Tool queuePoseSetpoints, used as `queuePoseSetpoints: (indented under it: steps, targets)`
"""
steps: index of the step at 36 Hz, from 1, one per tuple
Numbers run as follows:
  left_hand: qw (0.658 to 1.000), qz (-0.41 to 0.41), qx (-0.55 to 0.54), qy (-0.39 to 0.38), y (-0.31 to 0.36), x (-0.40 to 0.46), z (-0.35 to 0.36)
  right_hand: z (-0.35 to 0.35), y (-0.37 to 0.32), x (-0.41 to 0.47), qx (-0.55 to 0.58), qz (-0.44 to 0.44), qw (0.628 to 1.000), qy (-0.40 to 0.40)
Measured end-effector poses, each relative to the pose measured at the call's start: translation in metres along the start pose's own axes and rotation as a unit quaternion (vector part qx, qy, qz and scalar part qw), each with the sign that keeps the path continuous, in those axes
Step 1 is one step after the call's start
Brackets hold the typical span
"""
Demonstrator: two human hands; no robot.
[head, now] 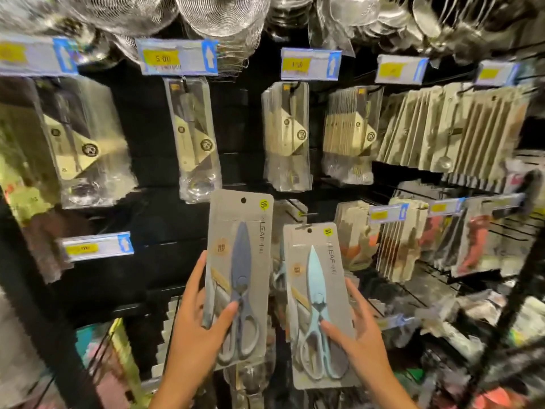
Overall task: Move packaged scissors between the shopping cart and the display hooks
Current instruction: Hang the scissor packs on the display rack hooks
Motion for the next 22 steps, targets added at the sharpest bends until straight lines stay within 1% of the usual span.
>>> queuePoseSetpoints:
  steps: [7, 12, 17, 22]
  targets:
    - [0.999, 0.028, 0.029, 0.033, -0.001, 0.011, 0.019, 0.002, 0.011, 0.033, 0.019, -0.017, 0.999, -0.033]
    - [0.996, 0.03, 0.057, 0.056, -0.007, 0.018, 0.02, 0.005, 0.018, 0.045, 0.047, -0.012, 0.997, -0.057]
    - [0.996, 0.038, 0.054, 0.054, -0.008, 0.022, 0.029, 0.006, 0.024, 0.052, 0.054, 0.001, 0.995, -0.079]
    - [0.997, 0.034, 0.054, 0.039, -0.012, 0.024, 0.033, 0.009, 0.034, 0.055, 0.051, -0.005, 0.995, -0.09]
Point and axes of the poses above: each hand's wrist, its own x-axis towards the middle knuckle, its own z-axis out of the palm, y = z × x, the point moved 8 cm from there along x, towards the middle knuckle, and after that the axes turned 11 degrees about -x, right-handed, at the moved point
